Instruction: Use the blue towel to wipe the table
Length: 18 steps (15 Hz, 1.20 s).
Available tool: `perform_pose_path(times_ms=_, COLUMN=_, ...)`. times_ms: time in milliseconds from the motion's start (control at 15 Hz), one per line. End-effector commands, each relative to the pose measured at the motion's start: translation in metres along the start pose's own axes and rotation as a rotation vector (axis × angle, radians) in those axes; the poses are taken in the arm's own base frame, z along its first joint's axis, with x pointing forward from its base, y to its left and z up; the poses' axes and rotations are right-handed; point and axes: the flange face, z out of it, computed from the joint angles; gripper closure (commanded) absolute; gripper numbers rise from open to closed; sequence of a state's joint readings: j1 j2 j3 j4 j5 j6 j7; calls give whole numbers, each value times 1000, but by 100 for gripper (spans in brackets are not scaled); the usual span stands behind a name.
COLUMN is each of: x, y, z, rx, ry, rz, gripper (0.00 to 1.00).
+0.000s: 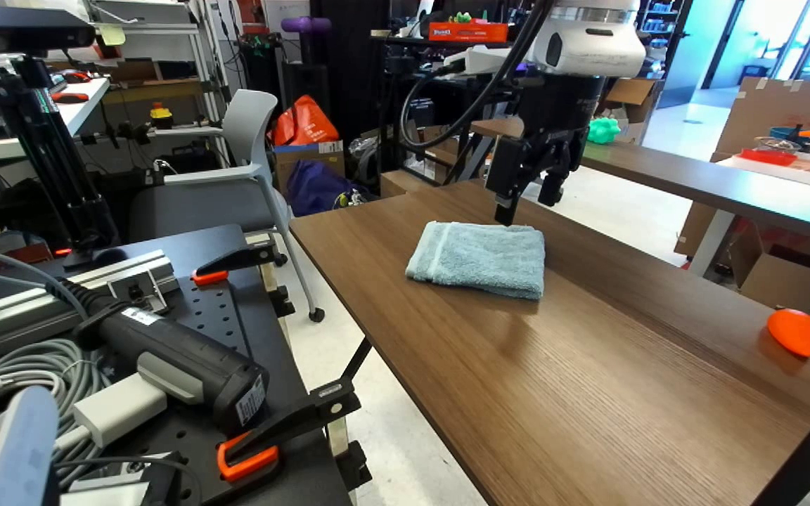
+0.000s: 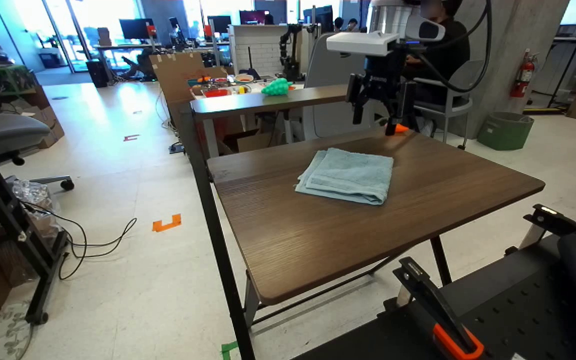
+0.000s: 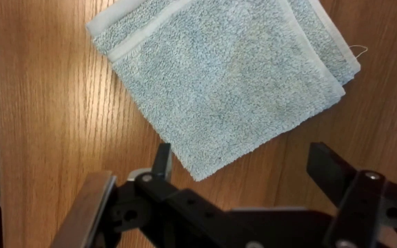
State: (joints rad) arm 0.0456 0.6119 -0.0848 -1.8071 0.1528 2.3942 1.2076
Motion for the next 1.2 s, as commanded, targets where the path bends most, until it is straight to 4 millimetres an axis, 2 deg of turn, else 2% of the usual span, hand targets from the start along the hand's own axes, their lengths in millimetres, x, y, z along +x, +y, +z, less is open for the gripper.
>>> perform_pose_path(times_ms=0, x=1, y=0, z=0, rx=-2, ry=3, rz=-2, gripper=0)
perform_pose_path(times_ms=1133, x=-1, y=-4, z=2, rx=6, ry=-7, rz=10, gripper=0)
